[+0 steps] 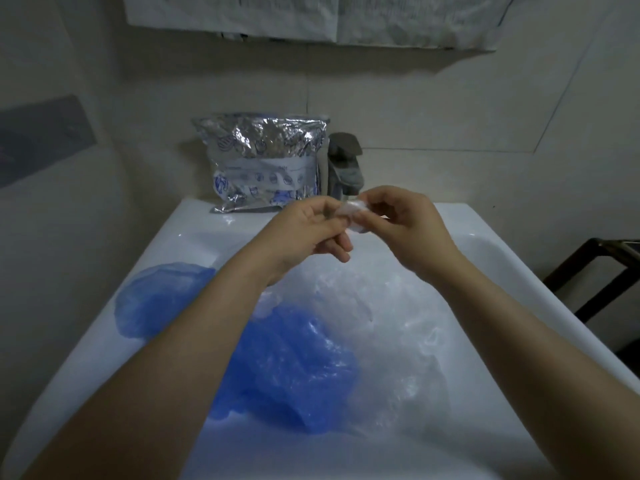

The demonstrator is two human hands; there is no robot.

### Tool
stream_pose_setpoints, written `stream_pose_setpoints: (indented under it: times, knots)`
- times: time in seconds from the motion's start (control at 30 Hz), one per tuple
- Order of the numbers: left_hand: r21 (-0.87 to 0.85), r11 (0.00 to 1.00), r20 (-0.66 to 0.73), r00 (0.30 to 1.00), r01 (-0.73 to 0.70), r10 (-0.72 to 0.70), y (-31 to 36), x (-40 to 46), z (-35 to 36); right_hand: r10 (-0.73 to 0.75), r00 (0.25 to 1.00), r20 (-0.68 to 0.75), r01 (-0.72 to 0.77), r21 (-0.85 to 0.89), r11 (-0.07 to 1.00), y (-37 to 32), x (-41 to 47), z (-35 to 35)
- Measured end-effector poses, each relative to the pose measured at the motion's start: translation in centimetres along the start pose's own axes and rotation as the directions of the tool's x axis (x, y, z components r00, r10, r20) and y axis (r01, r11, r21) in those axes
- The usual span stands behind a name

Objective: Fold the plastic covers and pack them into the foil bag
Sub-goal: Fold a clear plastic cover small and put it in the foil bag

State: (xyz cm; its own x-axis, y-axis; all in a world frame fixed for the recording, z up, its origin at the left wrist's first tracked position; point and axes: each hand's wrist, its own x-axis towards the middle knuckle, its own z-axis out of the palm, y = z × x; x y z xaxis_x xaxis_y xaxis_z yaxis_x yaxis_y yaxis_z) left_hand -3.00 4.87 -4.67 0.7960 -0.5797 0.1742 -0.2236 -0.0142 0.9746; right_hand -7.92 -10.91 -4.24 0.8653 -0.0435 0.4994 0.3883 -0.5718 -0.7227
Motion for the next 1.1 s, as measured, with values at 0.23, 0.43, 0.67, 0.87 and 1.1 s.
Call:
stream_pose_setpoints:
  times: [0.23,0.43,0.67,0.87,1.1]
  knots:
    - [0.29,0.95,-0.246,0.95,-0.115,0.191,1.9,6.4,-5.7,-0.005,0.998,-0.063,-0.002,-0.116,0.993,-1.4,9.3,2.4]
    - [0.883,0.465,-0.27,0.886,0.071,0.377,3.4,10.9,-11.9,-0.038,0.99,-0.132,0.015,-0.172,0.985,-2.2,15.4,3.9]
    - [0.978,0.17,-0.166,0.936,0.118,0.31,2.6,12.7,-13.3,-0.126,0.987,-0.097,0.096,-0.266,0.959,-1.9,20.7,7.3]
    - [0.983,0.158,-0.155,0.901,0.098,0.406,1.5,12.3,-13.3,-0.117,0.992,0.048,0.126,-0.426,0.896,-1.1,22.4,8.8]
    - [0.967,0.25,-0.157,0.903,0.057,0.4,0.2,11.4,-11.9,0.246,0.894,0.375,0.164,-0.785,0.598,-1.7,23.2,9.7]
